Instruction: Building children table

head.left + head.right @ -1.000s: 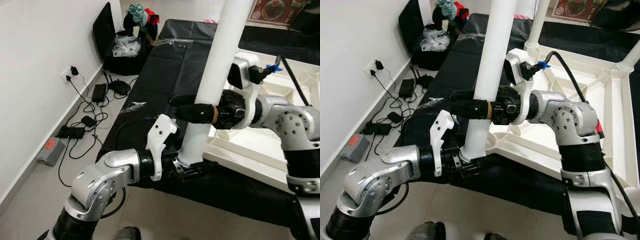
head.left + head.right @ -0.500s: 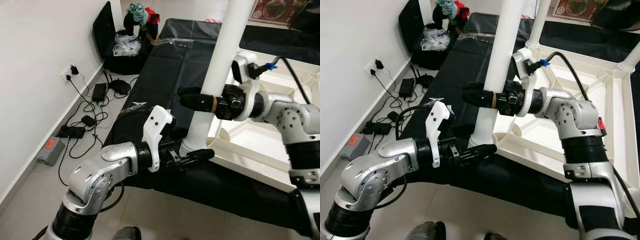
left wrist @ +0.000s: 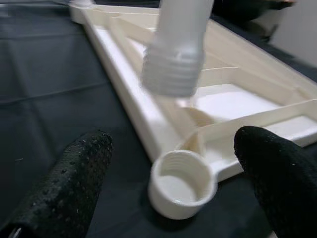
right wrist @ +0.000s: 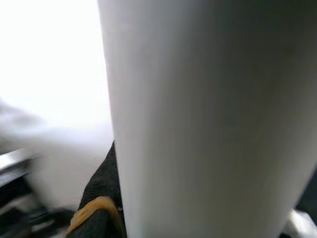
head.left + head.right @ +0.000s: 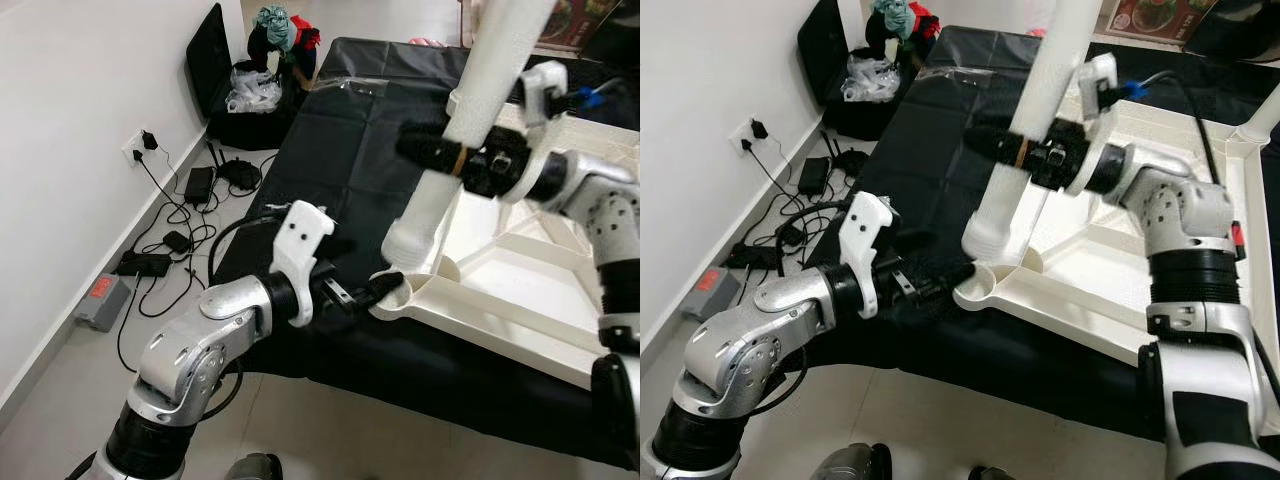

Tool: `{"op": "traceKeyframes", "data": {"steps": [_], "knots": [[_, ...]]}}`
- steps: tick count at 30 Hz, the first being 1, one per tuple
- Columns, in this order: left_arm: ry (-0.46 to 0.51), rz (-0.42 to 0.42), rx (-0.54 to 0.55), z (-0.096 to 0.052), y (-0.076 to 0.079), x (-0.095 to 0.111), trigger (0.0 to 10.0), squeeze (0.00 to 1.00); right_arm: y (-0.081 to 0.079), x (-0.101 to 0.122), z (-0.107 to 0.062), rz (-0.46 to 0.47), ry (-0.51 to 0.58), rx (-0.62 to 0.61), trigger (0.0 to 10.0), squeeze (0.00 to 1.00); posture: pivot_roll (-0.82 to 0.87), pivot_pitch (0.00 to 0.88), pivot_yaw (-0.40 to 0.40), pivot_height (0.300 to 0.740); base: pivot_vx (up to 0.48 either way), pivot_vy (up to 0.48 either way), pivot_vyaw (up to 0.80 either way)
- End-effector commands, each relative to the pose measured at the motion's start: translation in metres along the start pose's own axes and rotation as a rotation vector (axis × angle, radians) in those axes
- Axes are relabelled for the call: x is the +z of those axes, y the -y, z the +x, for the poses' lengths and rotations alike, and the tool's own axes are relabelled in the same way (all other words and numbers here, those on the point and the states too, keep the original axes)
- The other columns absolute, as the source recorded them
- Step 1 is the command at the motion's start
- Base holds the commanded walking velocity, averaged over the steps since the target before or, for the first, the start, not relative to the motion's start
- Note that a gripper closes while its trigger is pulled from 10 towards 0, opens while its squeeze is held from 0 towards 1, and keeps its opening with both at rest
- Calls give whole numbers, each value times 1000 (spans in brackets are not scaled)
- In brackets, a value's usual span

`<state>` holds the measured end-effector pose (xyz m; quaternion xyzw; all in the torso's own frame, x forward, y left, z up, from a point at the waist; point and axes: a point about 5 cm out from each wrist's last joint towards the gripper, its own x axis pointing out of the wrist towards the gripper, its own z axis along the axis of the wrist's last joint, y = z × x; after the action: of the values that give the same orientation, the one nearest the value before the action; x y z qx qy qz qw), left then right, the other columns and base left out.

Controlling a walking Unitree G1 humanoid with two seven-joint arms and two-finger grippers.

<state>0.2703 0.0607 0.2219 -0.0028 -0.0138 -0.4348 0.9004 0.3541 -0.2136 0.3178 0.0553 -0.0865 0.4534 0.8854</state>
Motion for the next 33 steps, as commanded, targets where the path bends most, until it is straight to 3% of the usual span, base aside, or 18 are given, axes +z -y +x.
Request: {"op": "traceKeyframes", "data": {"steps": [1, 2, 3, 10, 13, 14, 17, 22, 25, 33], "knots": [[10, -17, 64, -5, 1, -6, 10000, 0, 10, 8, -1, -57, 56, -187, 7294, 0, 158, 157, -5, 740, 0, 0, 0], [10, -17, 64, -5, 1, -6, 10000, 0, 10, 8, -1, -57, 56, -187, 7294, 0, 158, 157, -5, 740, 0, 0, 0], [21, -34, 111, -9, 2, -9, 10000, 0, 11, 9, -3, -74, 98, -295, 10000, 0, 158, 154, -7, 740, 0, 0, 0], [46, 31, 213, -19, 12, -18, 10000, 0, -12, 5, -1, -93, 178, -303, 10000, 0, 150, 161, -5, 740, 0, 0, 0], [31, 31, 221, -24, 18, -25, 10000, 0, -27, 3, 1, -68, 201, -201, 10000, 0, 151, 163, -8, 740, 0, 0, 0], [6, 11, 218, -28, 25, -34, 10000, 0, -44, -4, 3, -39, 178, -61, 10000, 0, 153, 164, -9, 740, 0, 0, 0], [-16, -13, 190, -32, 33, -40, 10000, 0, -49, -10, 5, -45, 155, -18, 10000, 0, 150, 168, -8, 740, 0, 0, 0], [-97, 13, 97, -48, 49, -56, 10000, 0, -45, -12, 12, -53, 153, -26, 10000, 0, 160, 172, -17, 740, 0, 0, 0], [-127, 12, 126, -56, 49, -64, 10000, 0, -42, -13, 14, -32, 147, -11, 10000, 0, 161, 178, -18, 740, 0, 0, 0], [-162, 39, 155, -64, 56, -72, 10000, 0, -43, -37, 9, -95, -66, 191, 10000, 0, 179, 214, -13, 740, 0, 0, 0]]}}
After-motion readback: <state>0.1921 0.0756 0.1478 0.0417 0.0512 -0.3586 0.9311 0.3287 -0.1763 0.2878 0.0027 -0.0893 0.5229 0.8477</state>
